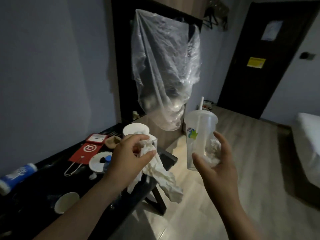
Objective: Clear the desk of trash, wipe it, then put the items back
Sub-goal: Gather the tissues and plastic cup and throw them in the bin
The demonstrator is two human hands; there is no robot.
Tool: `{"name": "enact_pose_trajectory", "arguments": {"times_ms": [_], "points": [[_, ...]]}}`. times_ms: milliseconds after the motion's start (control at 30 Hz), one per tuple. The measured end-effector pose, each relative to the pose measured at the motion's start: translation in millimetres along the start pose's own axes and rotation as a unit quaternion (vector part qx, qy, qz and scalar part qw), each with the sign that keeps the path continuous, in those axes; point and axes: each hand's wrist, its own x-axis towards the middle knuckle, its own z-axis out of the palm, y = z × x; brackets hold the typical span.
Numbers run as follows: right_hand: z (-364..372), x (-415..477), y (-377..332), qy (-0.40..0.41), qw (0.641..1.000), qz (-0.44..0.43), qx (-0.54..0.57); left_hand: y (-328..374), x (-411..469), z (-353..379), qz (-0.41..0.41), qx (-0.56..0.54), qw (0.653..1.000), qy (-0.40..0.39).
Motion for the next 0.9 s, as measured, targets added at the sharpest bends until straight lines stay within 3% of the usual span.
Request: {"name": "enact_pose_trajectory", "arguments": {"times_ms": [300,533,900], "points": [[-91.0,27.0,41.1,0.06,0.997,0.036,-0.027,32.4,15.3,109.2,0.012,-0.032,0.996,-0.086],[-120.5,67.3,81.8,0.088,0.994,0.057,-0.042,29.9,53.9,178.6,0.009,-0.044,0.992,-0.122],[-126.9,228.9,162.6,0.096,0.991,0.061,-0.076,1.1,201.1,303.0,0.019,-0.049,0.99,-0.13]]}}
